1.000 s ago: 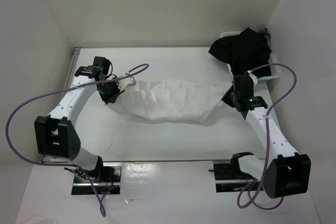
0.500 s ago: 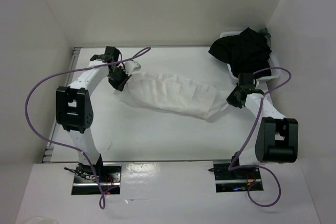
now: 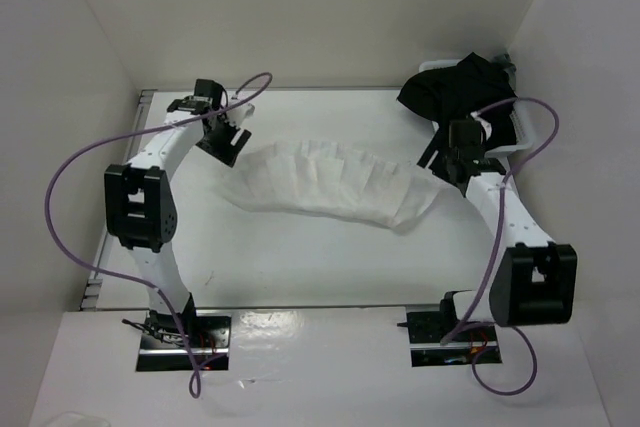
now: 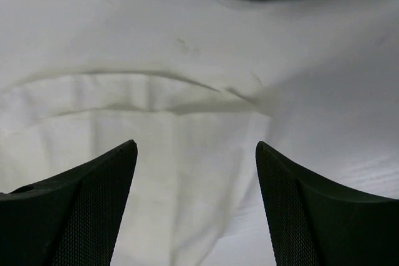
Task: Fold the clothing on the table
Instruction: Fold the skirt
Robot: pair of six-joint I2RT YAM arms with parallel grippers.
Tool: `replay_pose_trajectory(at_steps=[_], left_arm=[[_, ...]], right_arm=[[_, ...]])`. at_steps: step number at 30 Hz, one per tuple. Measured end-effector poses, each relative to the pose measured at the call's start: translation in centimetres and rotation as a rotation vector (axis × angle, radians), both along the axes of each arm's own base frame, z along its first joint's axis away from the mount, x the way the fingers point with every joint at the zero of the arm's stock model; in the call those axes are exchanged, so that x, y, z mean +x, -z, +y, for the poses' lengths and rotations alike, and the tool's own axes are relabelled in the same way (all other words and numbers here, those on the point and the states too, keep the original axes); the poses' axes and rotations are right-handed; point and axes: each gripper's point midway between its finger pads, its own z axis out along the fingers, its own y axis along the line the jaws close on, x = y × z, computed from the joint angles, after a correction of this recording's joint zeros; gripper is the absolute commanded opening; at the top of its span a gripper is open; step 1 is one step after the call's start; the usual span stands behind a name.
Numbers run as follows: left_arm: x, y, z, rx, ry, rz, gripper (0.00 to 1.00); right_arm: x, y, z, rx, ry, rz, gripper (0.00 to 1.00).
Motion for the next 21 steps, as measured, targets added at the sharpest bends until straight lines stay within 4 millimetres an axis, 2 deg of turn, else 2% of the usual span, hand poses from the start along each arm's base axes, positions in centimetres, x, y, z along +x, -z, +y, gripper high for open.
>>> replay_pose_trajectory(at_steps=[3,5,7,8,9,10,11,13,14,15,17,19,21], left_arm=[[1.2,-5.0,0.4,0.025,-0.062,-0.136,0.85],[2.0,-8.7,-0.3,0.017,-0.077,-0.235,0.85],[2.2,-11.2,-1.8,-0.002,-0.052,-0.302,0.85],[1.9,-12.1,-3.1,-0.012,-0.022,-0.321,0.85],[1.4,-12.5,-4.5,-0.019,0.012,-0.330,0.85],[0.7,-12.6,-6.7,-0.035,0.067,-0.328,0.85],[-0.2,-12.2,-9.4,-0.057,0.134,-0.314,0.85],[-2.4,-9.8,-14.2,-0.101,0.261,-0.247,0.85],[-3.9,-7.7,-16.7,-0.120,0.328,-0.187,0.85],[-4.9,-6.0,-17.8,-0.125,0.362,-0.143,0.85],[-6.6,-1.4,-19.0,-0.107,0.401,-0.035,0.85],[-7.5,2.3,-18.5,-0.067,0.396,0.042,0.85],[-7.7,4.9,-17.7,-0.025,0.378,0.081,0.85]], right_arm=[[1.7,-6.6,2.0,-0.029,-0.036,-0.171,0.77],[2.1,-9.9,4.3,-0.036,-0.069,-0.255,0.69],[1.9,-10.5,7.7,-0.005,-0.141,-0.279,0.59],[1.7,-10.1,9.6,0.024,-0.183,-0.271,0.48],[1.6,-9.1,11.4,0.058,-0.225,-0.254,0.40],[1.4,-7.8,13.1,0.095,-0.257,-0.224,0.35],[1.2,-5.9,14.5,0.131,-0.278,-0.183,0.24],[0.4,-1.6,16.7,0.180,-0.297,-0.076,0.19],[-0.3,0.9,17.5,0.199,-0.296,-0.007,0.18],[-0.8,2.8,17.9,0.206,-0.293,0.049,0.16],[-1.9,6.0,18.5,0.215,-0.281,0.142,0.15],[-2.4,8.0,18.6,0.221,-0.265,0.201,0.14],[-2.4,9.4,18.6,0.222,-0.256,0.230,0.14]])
